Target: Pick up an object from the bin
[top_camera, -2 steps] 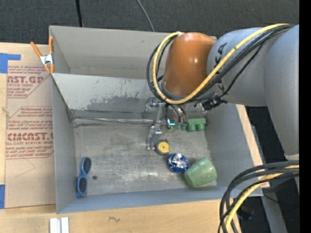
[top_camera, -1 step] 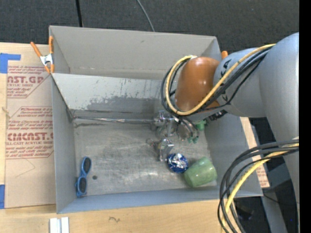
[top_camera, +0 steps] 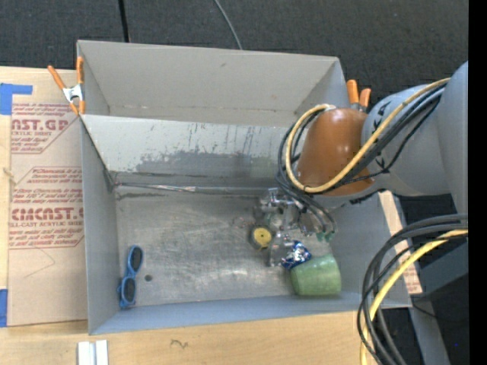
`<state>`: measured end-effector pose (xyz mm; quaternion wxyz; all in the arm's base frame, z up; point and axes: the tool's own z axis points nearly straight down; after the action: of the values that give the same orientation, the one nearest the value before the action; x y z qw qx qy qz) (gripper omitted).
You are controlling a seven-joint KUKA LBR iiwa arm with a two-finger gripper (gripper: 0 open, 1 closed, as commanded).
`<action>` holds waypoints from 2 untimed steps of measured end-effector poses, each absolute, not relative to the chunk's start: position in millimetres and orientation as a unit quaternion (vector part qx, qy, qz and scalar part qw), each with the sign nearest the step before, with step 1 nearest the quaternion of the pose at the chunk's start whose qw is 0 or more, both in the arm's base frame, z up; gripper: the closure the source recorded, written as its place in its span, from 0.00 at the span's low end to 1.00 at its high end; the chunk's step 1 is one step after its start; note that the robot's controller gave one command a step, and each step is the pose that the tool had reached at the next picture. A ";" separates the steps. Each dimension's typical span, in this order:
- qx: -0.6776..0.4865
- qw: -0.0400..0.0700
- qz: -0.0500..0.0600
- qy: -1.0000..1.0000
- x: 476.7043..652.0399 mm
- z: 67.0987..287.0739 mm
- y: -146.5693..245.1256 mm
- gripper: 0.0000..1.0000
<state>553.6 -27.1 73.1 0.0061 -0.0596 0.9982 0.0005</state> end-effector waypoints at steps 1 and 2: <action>-0.061 0.003 0.000 0.998 554.0 74.2 -26.3 1.00; -0.060 0.003 0.000 0.998 553.4 72.2 -26.3 0.00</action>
Offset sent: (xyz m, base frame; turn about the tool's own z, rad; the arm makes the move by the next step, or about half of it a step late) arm 0.0000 0.0000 0.0000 0.0000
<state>553.4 -26.3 72.2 0.0032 -0.0604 0.9982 0.0004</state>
